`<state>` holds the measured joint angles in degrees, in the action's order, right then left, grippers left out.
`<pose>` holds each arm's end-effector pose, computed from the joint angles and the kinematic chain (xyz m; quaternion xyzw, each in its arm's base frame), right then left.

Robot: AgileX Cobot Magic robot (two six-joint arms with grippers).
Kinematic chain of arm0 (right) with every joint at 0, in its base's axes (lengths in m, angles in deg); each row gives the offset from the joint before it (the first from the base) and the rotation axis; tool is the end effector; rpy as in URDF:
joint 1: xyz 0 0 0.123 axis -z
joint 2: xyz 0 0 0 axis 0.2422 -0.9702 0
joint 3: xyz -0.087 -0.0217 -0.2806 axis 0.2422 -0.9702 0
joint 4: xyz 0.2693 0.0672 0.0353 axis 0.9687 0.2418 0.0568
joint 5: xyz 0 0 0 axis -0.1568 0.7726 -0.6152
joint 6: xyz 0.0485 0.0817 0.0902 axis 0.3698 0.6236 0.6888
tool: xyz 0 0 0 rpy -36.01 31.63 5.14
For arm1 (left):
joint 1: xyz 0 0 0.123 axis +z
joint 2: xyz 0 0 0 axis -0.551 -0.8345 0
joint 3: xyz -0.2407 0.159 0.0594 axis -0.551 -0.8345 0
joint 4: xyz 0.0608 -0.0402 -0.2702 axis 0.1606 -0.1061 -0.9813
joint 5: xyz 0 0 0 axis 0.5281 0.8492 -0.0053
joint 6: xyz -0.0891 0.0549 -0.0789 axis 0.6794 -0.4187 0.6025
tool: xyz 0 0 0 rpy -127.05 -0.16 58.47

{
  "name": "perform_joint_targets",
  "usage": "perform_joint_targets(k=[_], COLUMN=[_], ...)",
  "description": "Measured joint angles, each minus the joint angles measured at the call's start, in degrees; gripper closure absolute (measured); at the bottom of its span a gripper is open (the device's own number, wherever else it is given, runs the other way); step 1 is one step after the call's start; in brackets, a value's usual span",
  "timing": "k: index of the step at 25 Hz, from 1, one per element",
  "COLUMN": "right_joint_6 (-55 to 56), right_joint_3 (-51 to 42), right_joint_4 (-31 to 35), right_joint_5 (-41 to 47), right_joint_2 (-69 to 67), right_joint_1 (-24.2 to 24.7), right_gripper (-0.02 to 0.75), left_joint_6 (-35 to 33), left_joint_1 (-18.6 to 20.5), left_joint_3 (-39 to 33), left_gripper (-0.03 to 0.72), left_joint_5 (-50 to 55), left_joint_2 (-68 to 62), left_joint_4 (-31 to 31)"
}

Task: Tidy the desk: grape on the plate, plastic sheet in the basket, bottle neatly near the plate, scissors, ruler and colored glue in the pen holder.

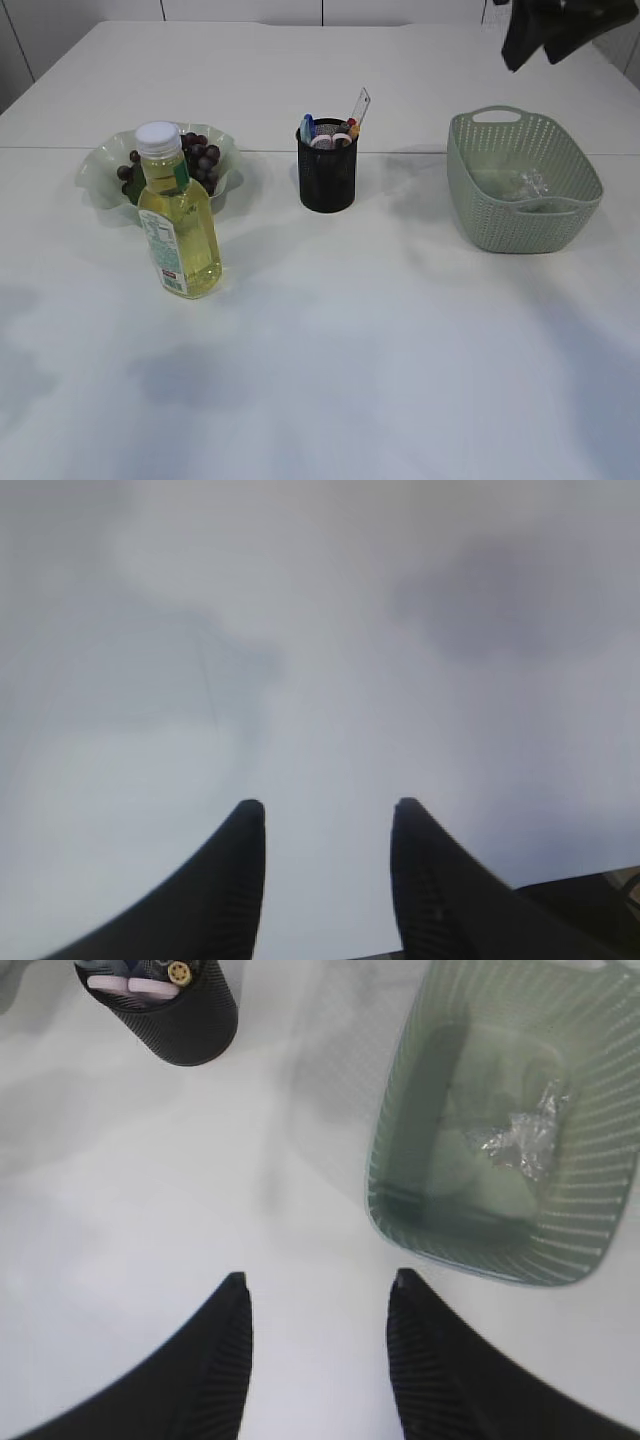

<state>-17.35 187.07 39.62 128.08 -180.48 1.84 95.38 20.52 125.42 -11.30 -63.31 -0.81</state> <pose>0.4159 0.0933 0.3547 -0.1265 0.9608 0.0335 0.2444 0.2351 -0.0584 0.2227 0.0502 0.9826 -0.0475 0.1721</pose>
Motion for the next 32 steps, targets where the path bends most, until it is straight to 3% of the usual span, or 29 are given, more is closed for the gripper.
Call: perform_joint_targets(k=[8, 22, 32], right_joint_6=[0.00, 5.20, 5.29], right_joint_3=[-12.01, -39.29, -51.33], right_joint_4=[-1.58, -1.58, -2.09], right_joint_5=[0.10, -0.10, -1.26], right_joint_2=[12.24, 44.39, 68.29], right_joint_1=[0.00, 0.00, 0.00], right_gripper=[0.377, 0.377, 0.377], left_joint_6=[5.53, 6.04, 6.04], left_joint_1=[0.00, 0.00, 0.00], left_joint_3=[0.00, 0.00, 0.00], left_gripper=[0.380, 0.380, 0.379], left_joint_5=[1.55, 10.66, 16.73], left_joint_2=[4.48, 27.73, 42.90], left_joint_4=[2.40, 5.07, 8.20])
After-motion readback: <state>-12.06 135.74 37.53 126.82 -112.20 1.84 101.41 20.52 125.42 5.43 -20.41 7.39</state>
